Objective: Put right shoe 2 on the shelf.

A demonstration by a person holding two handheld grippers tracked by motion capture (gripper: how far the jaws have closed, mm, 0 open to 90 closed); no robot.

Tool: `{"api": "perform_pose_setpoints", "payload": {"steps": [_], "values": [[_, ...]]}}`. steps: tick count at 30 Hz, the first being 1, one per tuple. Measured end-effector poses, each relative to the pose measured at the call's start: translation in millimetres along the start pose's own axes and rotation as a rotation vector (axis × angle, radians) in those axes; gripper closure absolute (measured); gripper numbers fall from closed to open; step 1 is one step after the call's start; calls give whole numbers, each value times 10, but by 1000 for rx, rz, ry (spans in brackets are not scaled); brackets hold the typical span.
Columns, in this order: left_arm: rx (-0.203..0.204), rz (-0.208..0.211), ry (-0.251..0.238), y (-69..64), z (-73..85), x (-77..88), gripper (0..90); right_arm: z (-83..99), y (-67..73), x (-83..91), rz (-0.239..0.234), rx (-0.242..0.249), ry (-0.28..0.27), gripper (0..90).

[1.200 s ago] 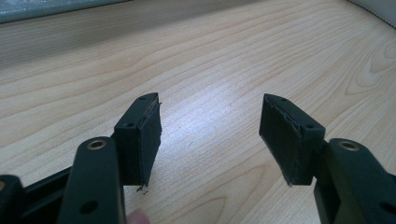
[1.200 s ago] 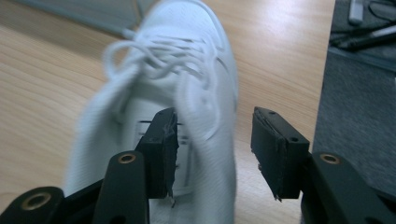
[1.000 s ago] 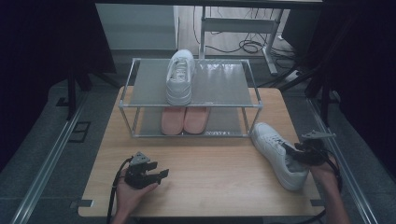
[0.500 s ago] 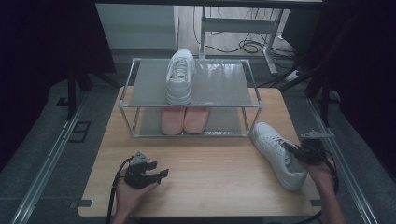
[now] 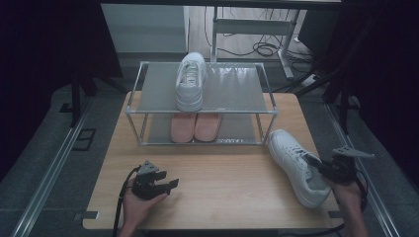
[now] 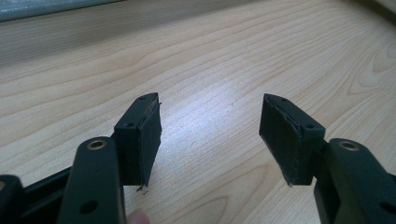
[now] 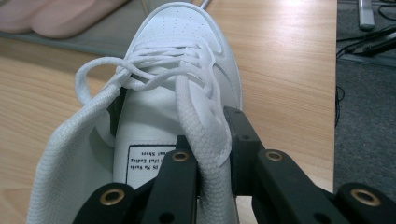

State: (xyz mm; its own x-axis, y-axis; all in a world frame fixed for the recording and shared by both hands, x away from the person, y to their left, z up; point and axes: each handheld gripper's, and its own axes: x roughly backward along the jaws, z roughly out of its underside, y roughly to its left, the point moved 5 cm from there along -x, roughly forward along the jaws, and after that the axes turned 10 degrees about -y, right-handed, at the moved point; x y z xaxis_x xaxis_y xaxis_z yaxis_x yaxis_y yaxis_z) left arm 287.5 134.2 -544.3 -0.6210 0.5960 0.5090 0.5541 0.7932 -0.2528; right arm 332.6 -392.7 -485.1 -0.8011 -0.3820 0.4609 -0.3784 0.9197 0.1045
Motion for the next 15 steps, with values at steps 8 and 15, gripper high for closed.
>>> {"api": "perform_pose_setpoints", "payload": {"steps": [8,15], "values": [[0,2,2,-3,3,-10,394,14,173,229,-33,14,-41,826],[-2,4,5,-10,2,-8,393,-19,364,331,-89,10,-91,826]]}}
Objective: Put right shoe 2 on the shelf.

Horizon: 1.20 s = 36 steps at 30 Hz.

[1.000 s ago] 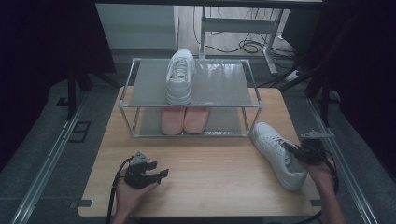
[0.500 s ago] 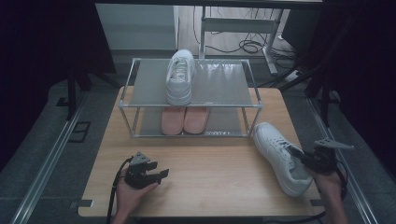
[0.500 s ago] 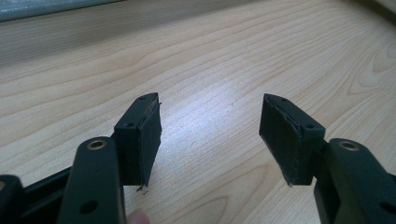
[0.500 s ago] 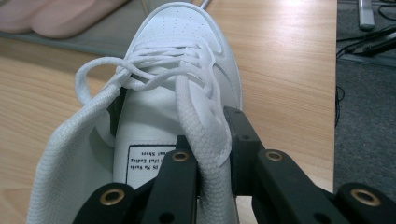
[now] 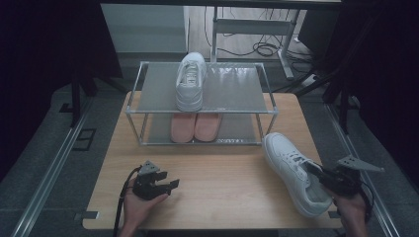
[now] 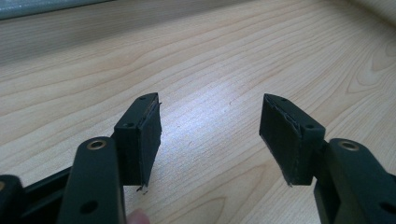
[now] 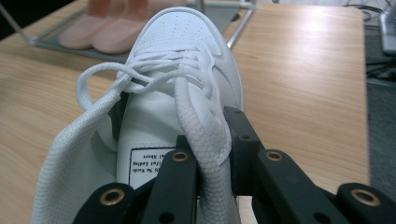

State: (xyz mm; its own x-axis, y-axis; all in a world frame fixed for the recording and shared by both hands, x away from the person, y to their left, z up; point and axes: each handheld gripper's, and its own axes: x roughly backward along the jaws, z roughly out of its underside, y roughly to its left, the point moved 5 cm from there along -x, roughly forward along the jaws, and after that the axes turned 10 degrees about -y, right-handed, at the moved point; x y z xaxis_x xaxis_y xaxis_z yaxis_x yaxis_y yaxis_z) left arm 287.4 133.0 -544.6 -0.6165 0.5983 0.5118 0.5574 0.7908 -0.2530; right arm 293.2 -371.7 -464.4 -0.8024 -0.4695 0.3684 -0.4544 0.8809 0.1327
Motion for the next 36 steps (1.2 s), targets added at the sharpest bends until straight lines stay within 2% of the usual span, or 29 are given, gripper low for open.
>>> {"api": "perform_pose_setpoints", "payload": {"steps": [9,25,36], "values": [[0,1,2,2,4,-2,393,-47,235,-63,-57,5,-28,826],[-1,4,2,11,7,-2,392,-131,484,-270,-114,1,-51,826],[-3,4,5,14,10,-2,392,-215,700,-389,-178,-12,-79,826]]}}
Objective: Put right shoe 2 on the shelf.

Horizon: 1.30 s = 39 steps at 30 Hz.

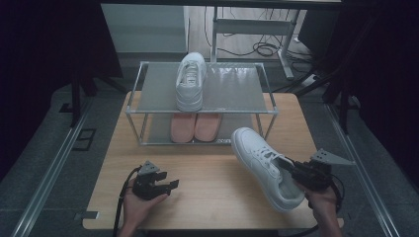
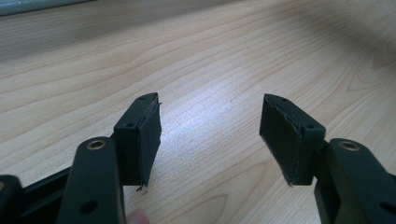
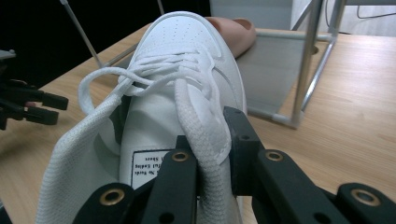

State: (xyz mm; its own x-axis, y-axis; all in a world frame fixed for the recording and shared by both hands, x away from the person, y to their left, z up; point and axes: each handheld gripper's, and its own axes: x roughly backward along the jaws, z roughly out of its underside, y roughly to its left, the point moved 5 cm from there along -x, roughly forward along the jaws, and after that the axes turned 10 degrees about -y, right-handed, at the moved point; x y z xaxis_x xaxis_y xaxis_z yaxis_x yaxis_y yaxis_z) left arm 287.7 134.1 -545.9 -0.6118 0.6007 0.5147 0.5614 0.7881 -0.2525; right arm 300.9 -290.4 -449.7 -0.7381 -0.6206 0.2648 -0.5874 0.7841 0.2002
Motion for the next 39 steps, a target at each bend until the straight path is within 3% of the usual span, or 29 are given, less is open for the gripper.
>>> {"api": "perform_pose_setpoints", "payload": {"steps": [12,20,30,39], "values": [[2,0,1,0,3,-3,391,-89,204,-131,-49,1,-25,826],[1,1,2,0,4,-5,391,-243,349,-207,-69,16,-48,826],[0,3,1,10,1,0,391,-596,499,-198,-92,46,-95,827],[3,8,8,2,8,-12,391,-1009,462,-303,-74,35,-135,830]]}}
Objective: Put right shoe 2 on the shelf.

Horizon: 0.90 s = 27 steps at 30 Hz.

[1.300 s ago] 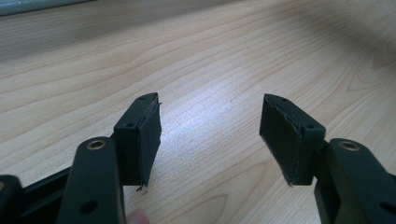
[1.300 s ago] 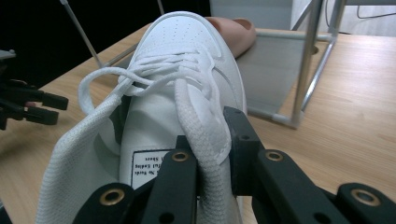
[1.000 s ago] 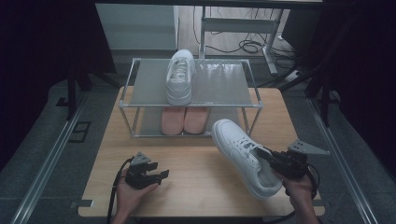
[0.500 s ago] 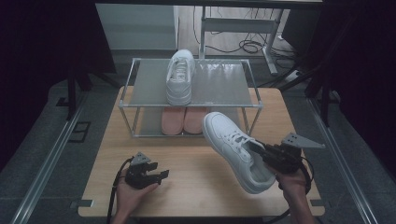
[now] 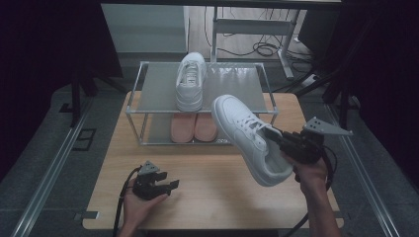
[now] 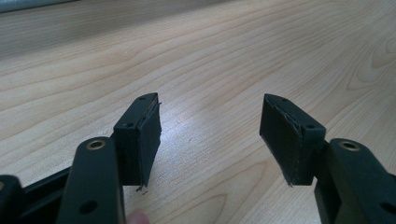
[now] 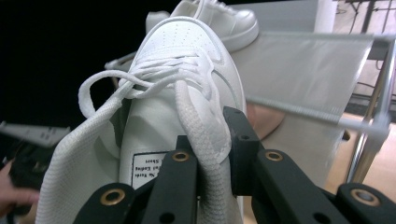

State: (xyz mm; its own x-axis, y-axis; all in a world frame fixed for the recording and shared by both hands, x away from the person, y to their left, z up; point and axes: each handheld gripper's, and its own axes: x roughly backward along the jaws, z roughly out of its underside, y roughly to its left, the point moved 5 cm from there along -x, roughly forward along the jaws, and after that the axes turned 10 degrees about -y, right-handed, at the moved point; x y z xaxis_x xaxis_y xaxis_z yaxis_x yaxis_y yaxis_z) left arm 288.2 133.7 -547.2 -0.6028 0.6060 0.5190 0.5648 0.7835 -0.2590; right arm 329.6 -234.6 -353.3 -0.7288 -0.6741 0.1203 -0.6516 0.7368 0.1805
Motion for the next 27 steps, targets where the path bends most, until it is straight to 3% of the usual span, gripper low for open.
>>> {"api": "perform_pose_setpoints", "payload": {"steps": [10,27], "values": [[5,-4,-4,31,-1,21,390,-343,-155,-329,55,-3,-3,834],[8,-4,-8,44,0,21,390,-640,-370,-707,152,-14,18,833]]}}
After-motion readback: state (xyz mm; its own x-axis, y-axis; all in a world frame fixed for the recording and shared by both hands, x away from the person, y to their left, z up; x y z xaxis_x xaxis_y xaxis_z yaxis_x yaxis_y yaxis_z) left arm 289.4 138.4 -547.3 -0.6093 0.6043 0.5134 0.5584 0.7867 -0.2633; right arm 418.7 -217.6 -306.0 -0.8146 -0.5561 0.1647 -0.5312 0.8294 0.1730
